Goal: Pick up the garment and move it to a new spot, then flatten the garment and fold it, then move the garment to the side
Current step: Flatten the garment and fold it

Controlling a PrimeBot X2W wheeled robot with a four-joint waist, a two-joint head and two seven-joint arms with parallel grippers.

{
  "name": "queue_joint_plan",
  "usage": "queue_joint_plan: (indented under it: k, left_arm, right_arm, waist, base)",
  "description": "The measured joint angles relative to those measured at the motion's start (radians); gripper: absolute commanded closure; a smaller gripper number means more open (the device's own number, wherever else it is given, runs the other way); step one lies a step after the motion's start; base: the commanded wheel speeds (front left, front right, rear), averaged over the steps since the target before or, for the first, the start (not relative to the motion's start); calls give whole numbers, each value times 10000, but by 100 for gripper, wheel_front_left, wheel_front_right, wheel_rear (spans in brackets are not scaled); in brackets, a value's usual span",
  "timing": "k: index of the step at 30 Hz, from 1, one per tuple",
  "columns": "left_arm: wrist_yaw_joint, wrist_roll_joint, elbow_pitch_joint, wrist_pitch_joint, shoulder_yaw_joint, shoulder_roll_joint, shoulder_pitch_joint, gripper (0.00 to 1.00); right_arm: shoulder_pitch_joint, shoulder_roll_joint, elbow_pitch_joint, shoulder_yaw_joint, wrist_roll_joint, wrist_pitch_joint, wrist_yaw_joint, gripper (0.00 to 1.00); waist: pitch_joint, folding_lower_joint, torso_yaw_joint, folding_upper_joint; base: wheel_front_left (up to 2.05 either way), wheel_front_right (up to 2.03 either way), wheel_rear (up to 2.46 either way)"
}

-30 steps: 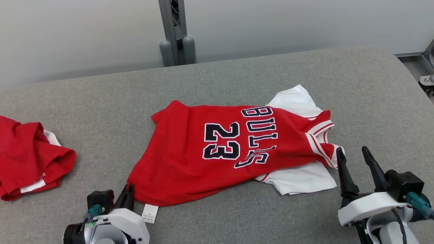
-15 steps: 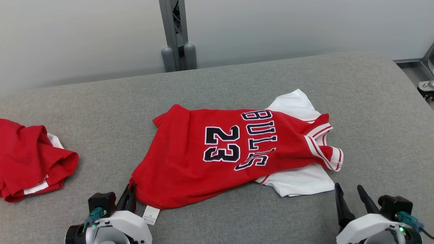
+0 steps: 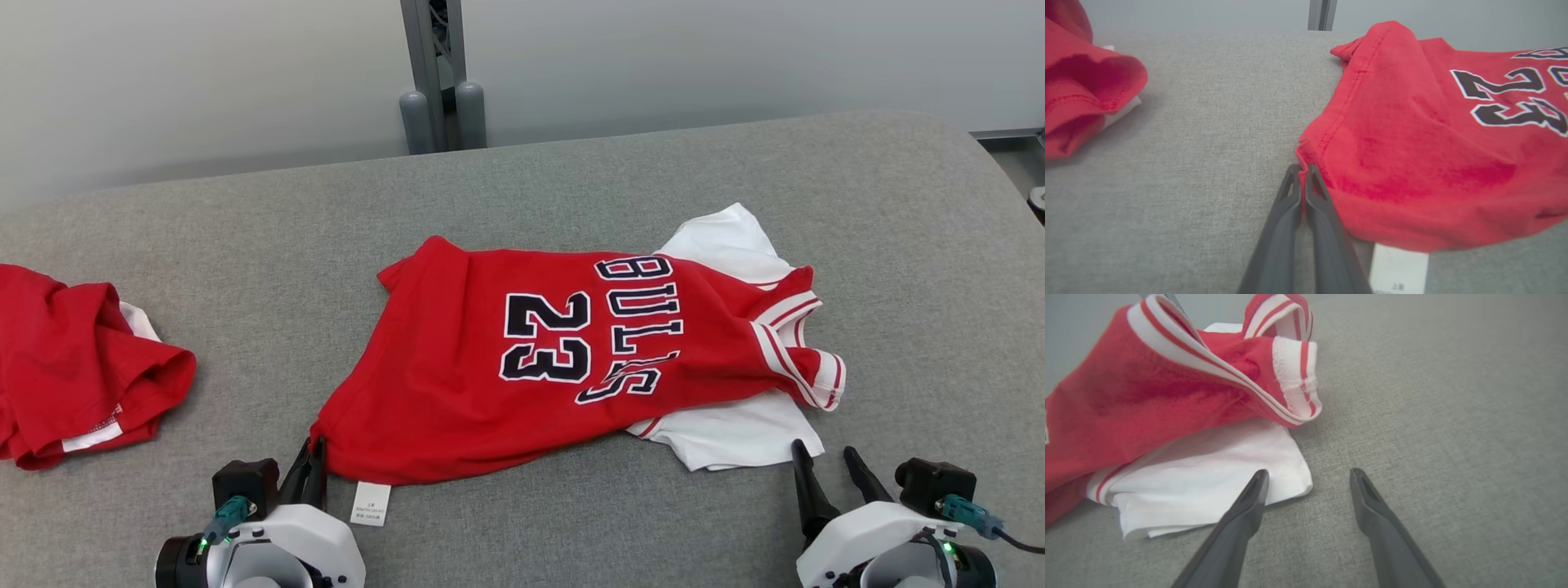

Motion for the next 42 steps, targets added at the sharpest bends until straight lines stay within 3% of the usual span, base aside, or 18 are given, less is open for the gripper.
queue_joint_plan:
  k: [10,11,12,14,15,26,42]
  left_arm:
    - [-17,94,23,0,-46,-4,-24,100]
    - [-17,94,25,0,-44,-2,-24,100]
    - [-15,98,21,0,-42,0,-24,100]
    - [-15,142,15,0,-42,-4,-23,100]
    - [-15,153,10,0,-46,-4,-23,100]
    - [-8,184,-15,0,12,-2,-43,100]
    - [52,-15,-936,2,155,-2,431,100]
  right_arm:
    - [-297,-2,518,414,489,0,0,2]
    - [-305,-2,564,439,543,-2,0,16]
    - [-305,0,608,458,569,0,0,51]
    - [-307,-4,679,504,598,-2,0,76]
    - [-311,-4,711,535,631,0,0,100]
    - [-394,-35,382,454,491,0,0,100]
    - [407,-414,-2554,77,265,0,0,100]
  waist:
    - [14,0,106,0]
    - [-4,0,109,0]
    - [-20,0,110,0]
    - [-36,0,119,0]
    - [-40,0,123,0]
    - [-72,0,124,0]
    - [-995,0,97,0]
  base:
    - [0,0,0]
    - [0,0,0]
    - [0,0,0]
    - [0,0,0]
    - [0,0,0]
    - [0,0,0]
    - [0,0,0]
